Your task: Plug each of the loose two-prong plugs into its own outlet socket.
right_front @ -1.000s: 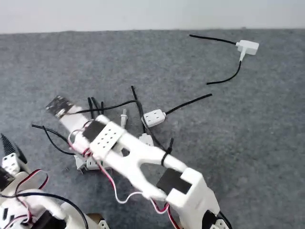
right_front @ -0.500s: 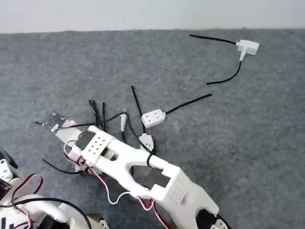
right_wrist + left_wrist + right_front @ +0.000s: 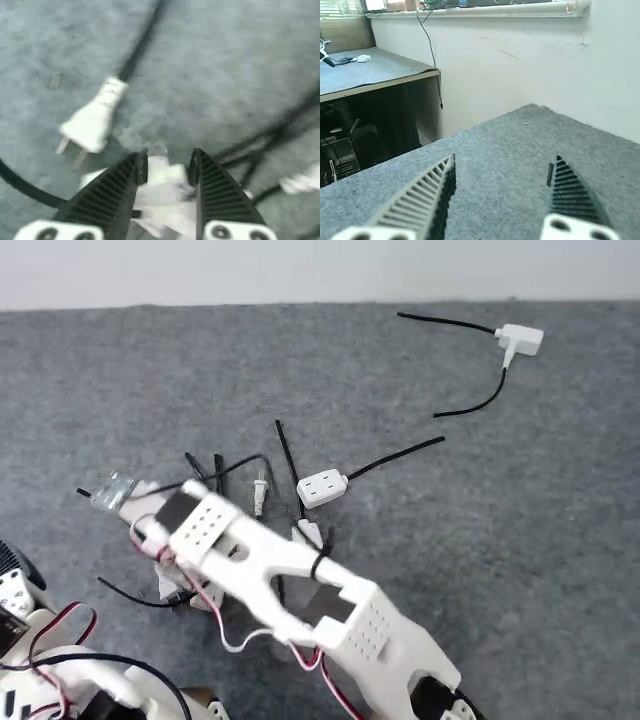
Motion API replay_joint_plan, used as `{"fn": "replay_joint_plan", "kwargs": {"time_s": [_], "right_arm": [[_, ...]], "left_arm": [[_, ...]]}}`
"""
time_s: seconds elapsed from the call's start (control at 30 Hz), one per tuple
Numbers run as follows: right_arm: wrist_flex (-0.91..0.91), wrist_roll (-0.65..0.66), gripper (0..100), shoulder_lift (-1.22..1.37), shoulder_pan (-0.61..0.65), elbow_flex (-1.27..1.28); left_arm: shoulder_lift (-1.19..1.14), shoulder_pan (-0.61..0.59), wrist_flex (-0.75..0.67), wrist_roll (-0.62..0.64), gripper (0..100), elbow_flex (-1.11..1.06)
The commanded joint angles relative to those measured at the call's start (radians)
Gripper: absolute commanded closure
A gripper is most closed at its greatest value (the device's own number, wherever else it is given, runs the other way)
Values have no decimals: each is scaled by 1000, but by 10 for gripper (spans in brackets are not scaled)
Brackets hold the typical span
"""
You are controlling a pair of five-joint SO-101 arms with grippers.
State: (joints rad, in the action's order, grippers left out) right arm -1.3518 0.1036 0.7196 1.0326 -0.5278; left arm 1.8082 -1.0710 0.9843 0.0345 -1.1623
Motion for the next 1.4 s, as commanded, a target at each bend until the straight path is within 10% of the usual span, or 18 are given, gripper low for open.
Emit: {"fn": "replay_joint_plan", "kwargs": {"time_s": [0.0,1.37], "right_arm": [[-54,20,844,-10,-114,-109],[-292,-209,845,62,-202,-229]], "left_arm": [[11,8,3,11,702,36],[11,12,-21,12,702,8]]}}
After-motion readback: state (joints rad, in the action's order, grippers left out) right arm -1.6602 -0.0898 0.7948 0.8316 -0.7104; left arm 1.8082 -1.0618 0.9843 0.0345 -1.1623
